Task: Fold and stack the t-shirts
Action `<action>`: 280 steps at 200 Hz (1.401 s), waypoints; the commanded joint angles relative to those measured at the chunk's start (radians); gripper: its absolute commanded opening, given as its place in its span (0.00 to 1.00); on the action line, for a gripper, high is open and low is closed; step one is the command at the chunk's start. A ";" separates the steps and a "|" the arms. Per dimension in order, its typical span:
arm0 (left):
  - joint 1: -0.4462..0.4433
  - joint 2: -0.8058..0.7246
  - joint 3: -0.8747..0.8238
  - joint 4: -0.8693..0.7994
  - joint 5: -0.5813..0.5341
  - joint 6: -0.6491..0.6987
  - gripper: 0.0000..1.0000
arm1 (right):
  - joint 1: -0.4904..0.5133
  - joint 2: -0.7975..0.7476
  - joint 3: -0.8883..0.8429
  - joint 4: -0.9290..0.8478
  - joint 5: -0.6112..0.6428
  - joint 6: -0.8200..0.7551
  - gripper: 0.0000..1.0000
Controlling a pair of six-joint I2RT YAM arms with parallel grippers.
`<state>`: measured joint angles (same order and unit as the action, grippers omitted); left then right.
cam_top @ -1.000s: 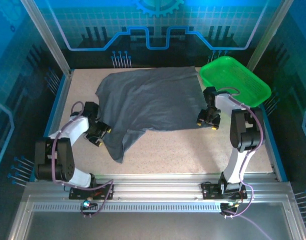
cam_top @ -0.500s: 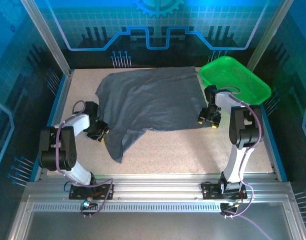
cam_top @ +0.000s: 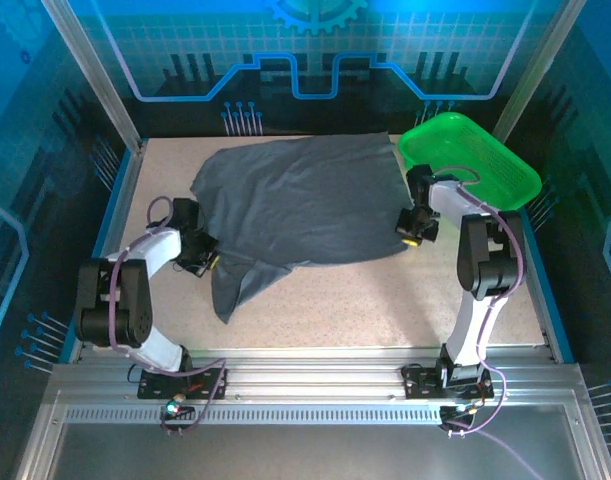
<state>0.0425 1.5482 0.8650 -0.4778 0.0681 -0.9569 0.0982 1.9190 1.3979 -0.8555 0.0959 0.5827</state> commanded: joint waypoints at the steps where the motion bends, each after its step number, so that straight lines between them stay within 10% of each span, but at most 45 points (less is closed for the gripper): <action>1: -0.003 -0.123 0.082 0.038 0.003 -0.047 0.00 | 0.031 -0.099 0.152 -0.019 -0.022 -0.014 0.00; 75: 0.036 -0.366 0.421 0.120 -0.054 -0.136 0.00 | 0.040 -0.156 0.743 -0.070 -0.085 -0.011 0.00; 164: 0.064 -0.523 0.846 0.108 -0.106 -0.092 0.00 | -0.090 -0.581 0.641 0.222 -0.245 0.133 0.00; 202: 0.082 -0.362 1.058 0.032 -0.068 -0.084 0.00 | -0.117 -0.494 0.744 0.232 -0.354 0.188 0.00; 280: 0.183 -0.105 0.931 0.176 0.152 -0.180 0.00 | -0.053 -0.128 0.936 0.256 -0.518 0.207 0.00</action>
<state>0.1860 1.3849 1.8034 -0.3843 0.1184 -1.1015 0.0147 1.7092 2.2234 -0.6186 -0.3576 0.7727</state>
